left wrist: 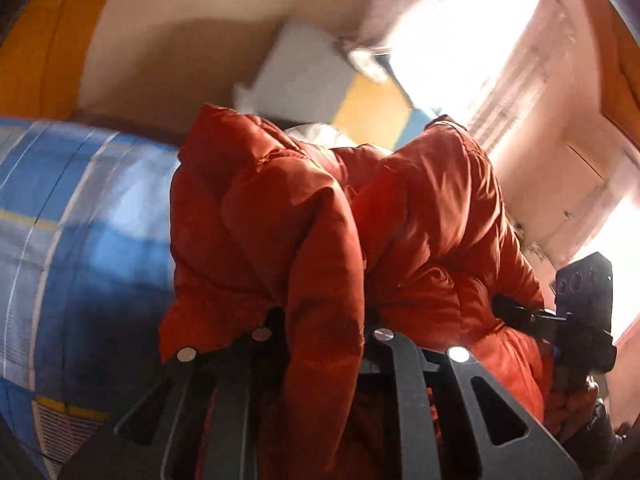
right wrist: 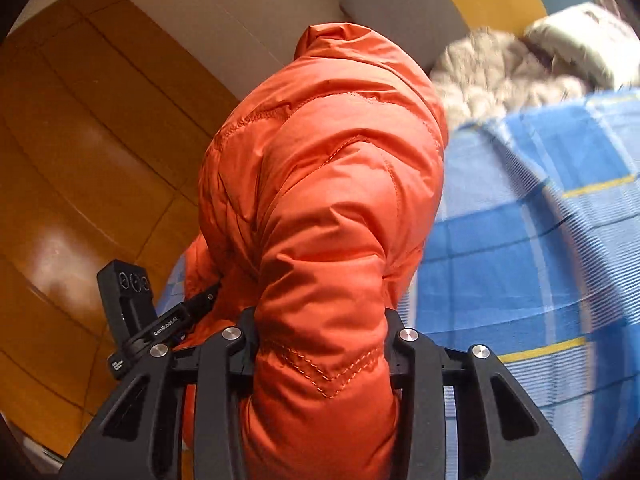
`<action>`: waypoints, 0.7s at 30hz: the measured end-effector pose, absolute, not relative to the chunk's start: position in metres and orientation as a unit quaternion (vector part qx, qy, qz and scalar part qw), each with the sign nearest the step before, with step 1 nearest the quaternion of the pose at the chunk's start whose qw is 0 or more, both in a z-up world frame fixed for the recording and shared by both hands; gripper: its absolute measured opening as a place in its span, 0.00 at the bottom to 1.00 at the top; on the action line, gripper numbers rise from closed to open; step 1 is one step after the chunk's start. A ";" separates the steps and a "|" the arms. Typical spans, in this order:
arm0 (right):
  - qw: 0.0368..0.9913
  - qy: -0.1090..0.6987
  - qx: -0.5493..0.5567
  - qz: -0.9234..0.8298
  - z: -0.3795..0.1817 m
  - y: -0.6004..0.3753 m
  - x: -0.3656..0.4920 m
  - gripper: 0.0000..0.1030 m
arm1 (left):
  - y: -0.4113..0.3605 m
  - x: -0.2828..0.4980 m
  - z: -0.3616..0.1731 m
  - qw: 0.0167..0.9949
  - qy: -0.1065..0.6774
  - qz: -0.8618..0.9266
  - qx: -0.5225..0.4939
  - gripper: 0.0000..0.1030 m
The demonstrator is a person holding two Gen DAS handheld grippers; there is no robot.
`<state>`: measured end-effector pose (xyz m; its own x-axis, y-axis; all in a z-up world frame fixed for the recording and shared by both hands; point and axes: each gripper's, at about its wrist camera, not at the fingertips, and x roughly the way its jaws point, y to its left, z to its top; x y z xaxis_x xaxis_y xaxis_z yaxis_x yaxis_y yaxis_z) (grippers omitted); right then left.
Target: Fold large clothes
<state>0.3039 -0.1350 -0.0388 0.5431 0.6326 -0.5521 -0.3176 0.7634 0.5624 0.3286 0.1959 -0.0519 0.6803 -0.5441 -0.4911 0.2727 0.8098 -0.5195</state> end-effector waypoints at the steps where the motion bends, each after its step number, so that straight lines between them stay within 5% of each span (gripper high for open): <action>1: 0.860 0.378 0.202 0.276 -0.028 -0.147 0.297 0.36 | 0.185 0.326 -0.041 0.893 0.321 -0.242 -0.205 0.15; 9: 0.893 0.343 0.189 0.220 0.011 -0.266 0.242 0.36 | 0.064 0.320 -0.007 0.877 0.324 -0.315 -0.165 0.15; 16: 0.891 0.394 0.188 0.128 -0.044 -0.349 0.231 0.36 | -0.038 0.330 -0.068 0.845 0.420 -0.308 -0.122 0.14; 21: 0.886 0.401 0.214 0.093 -0.086 -0.370 0.226 0.51 | -0.055 0.331 -0.085 0.847 0.435 -0.291 -0.096 0.15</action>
